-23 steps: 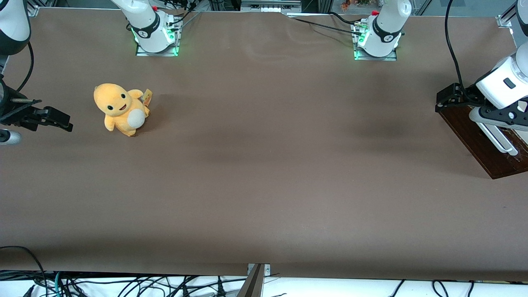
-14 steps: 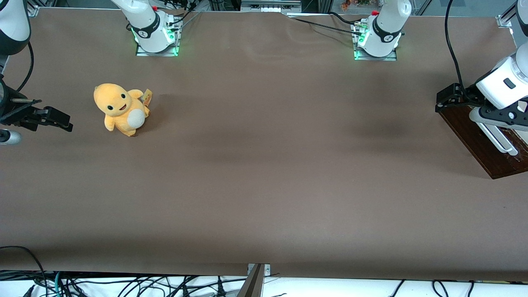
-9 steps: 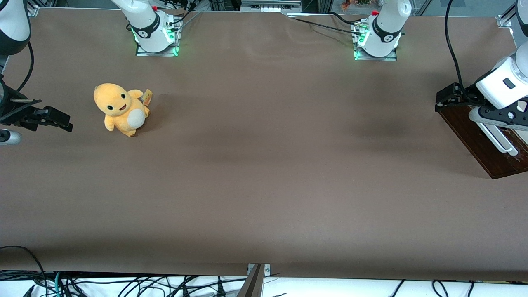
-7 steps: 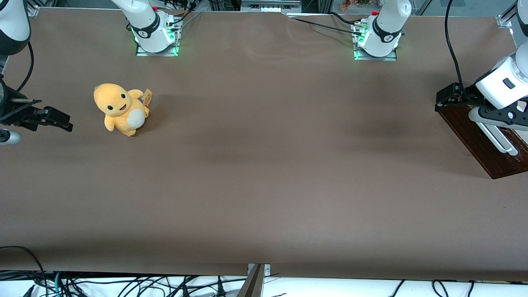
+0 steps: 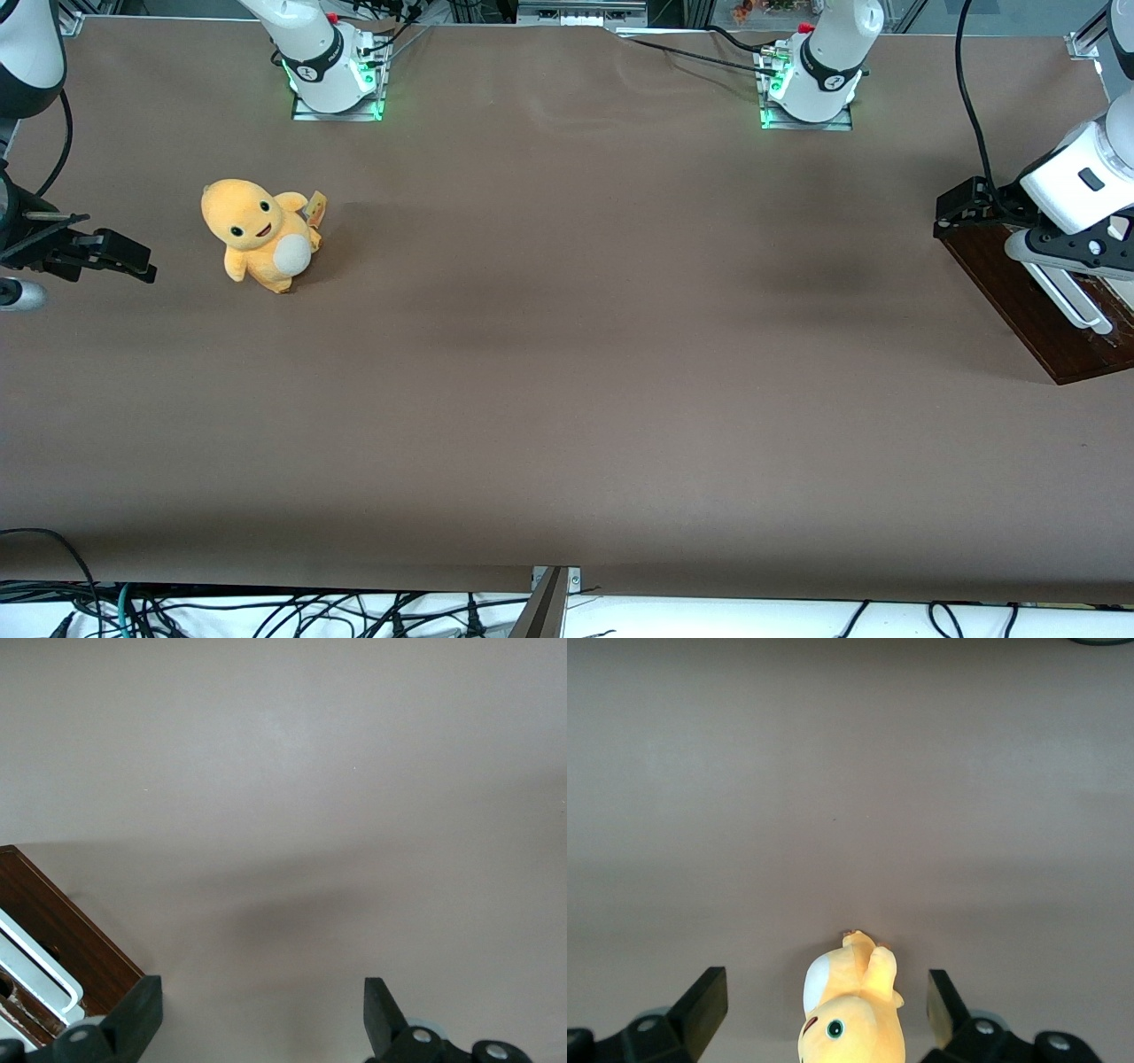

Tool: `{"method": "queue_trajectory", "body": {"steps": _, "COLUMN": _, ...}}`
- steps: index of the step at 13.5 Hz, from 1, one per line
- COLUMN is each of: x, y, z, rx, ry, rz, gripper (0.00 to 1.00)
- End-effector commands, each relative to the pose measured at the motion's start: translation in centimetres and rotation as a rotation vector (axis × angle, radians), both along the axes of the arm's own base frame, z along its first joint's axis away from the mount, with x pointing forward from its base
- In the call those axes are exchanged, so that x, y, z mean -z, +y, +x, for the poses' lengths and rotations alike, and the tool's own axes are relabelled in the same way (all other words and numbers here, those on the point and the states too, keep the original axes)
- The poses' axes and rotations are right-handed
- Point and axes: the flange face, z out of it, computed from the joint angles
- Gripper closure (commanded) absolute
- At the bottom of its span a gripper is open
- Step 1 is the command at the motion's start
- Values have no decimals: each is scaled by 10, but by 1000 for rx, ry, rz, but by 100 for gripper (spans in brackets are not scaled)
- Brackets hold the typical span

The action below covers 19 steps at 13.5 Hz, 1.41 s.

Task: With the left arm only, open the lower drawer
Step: 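Move the left gripper over the wooden drawer unit's white handles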

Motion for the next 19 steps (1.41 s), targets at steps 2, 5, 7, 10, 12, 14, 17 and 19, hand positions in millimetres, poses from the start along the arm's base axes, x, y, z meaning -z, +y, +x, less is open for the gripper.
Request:
{"method": "queue_trajectory", "body": {"steps": 2, "x": 6, "y": 5, "z": 1, "rx": -8, "ry": 21, "rz": -17, "gripper": 0}}
{"method": "queue_trajectory", "body": {"steps": 5, "x": 26, "y": 10, "z": 8, "rx": -16, "ry": 72, "rz": -6, "gripper": 0}}
{"method": "queue_trajectory", "body": {"steps": 7, "x": 47, "y": 13, "z": 9, "rx": -18, "ry": 150, "rz": -5, "gripper": 0}}
{"method": "queue_trajectory", "body": {"steps": 10, "x": 110, "y": 26, "z": 20, "rx": -32, "ry": 312, "rz": 78, "gripper": 0}}
{"method": "queue_trajectory", "body": {"steps": 12, "x": 141, "y": 42, "z": 28, "rx": -12, "ry": 360, "rz": 267, "gripper": 0}}
{"method": "queue_trajectory", "body": {"steps": 14, "x": 177, "y": 59, "z": 37, "rx": 14, "ry": 413, "rz": 388, "gripper": 0}}
{"method": "queue_trajectory", "body": {"steps": 17, "x": 223, "y": 86, "z": 50, "rx": 88, "ry": 481, "rz": 629, "gripper": 0}}
{"method": "queue_trajectory", "body": {"steps": 19, "x": 251, "y": 95, "z": 54, "rx": 112, "ry": 518, "rz": 721, "gripper": 0}}
